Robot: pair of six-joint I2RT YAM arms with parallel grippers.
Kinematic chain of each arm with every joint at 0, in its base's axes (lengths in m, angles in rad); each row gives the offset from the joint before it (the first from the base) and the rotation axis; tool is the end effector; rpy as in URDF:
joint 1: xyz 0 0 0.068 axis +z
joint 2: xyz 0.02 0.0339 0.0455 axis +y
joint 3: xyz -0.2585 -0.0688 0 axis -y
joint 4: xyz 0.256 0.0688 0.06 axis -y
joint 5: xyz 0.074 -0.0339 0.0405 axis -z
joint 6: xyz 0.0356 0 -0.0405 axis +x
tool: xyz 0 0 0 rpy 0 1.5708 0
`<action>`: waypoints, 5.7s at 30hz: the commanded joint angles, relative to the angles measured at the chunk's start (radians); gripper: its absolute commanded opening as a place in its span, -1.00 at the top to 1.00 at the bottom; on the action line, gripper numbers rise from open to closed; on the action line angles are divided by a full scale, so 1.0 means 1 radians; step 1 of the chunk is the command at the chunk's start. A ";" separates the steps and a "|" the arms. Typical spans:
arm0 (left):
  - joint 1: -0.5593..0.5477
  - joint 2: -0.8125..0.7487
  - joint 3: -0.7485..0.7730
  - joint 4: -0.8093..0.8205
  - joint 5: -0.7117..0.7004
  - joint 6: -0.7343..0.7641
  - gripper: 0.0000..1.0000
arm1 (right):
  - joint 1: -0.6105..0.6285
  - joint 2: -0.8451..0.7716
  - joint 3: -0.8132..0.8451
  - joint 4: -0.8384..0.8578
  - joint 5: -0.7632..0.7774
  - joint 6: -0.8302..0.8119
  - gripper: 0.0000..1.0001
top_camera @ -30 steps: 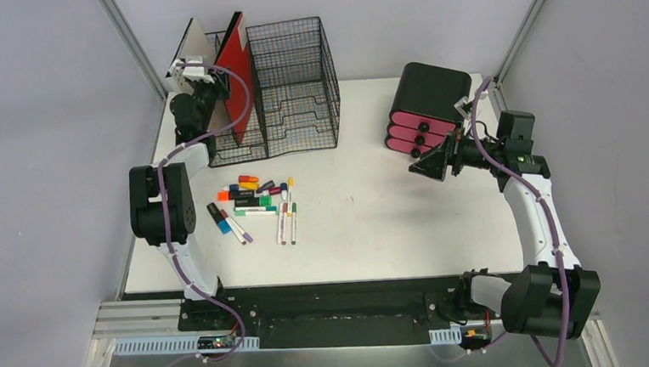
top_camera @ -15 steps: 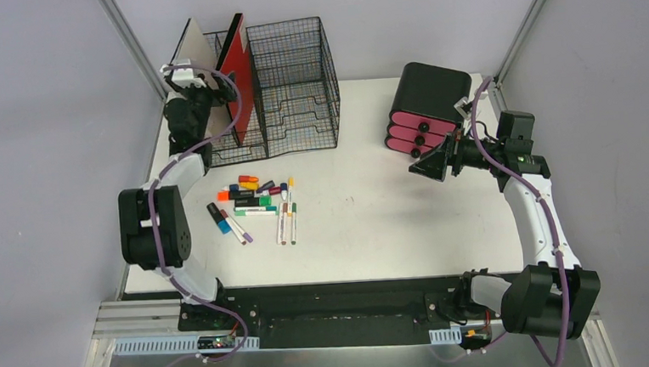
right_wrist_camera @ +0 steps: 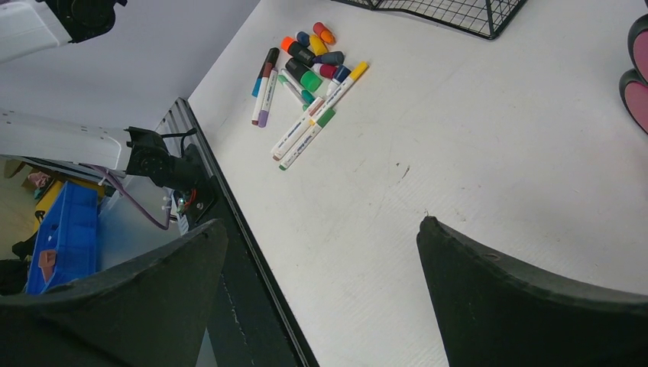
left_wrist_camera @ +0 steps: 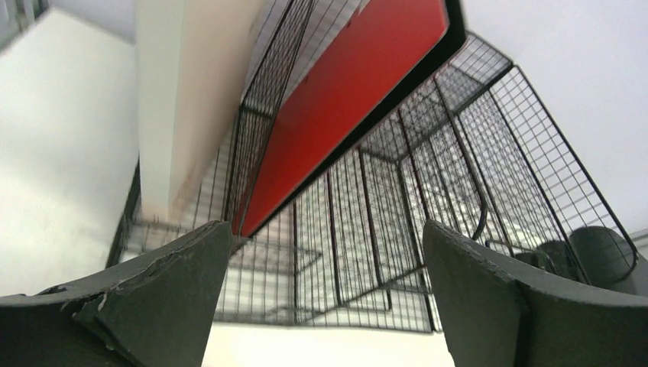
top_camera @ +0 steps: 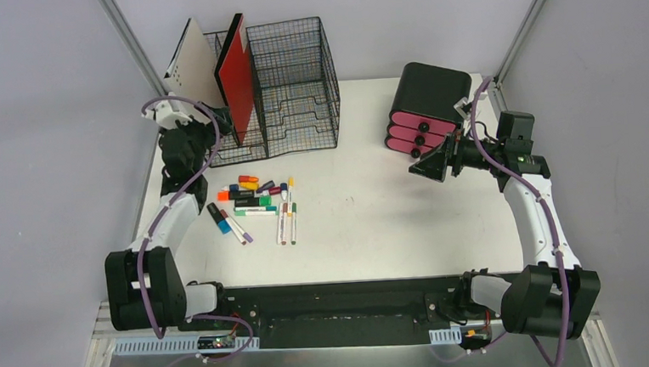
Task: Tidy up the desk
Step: Place the folder in the storage box, then open the drawer in the storage box.
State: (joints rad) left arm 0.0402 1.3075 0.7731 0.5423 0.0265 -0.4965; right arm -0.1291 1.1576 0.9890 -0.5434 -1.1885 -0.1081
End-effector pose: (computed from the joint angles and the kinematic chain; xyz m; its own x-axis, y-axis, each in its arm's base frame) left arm 0.3130 0.0116 0.2852 0.0135 -0.4760 -0.8793 -0.0083 0.8793 -0.4762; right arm 0.2469 0.0012 0.3094 -0.5742 0.0339 -0.8180 -0.7146 0.4668 0.5210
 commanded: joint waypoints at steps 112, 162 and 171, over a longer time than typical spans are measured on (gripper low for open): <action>-0.167 -0.295 0.118 -0.879 0.536 0.140 -0.96 | -0.144 -0.096 -0.189 0.524 0.533 0.889 -0.98; -0.155 -0.303 0.131 -0.947 0.498 0.138 -0.98 | 0.060 0.112 -0.109 0.504 0.777 0.833 -0.46; -0.155 -0.325 0.132 -0.950 0.508 0.139 -0.98 | 0.124 0.232 -0.006 0.504 1.007 0.975 -0.07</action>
State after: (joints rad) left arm -0.1287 1.0092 0.8940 -0.4213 0.5407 -0.3748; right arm -0.0147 1.3548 0.8879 -0.0517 -0.3176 0.7856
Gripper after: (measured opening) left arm 0.992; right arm 0.551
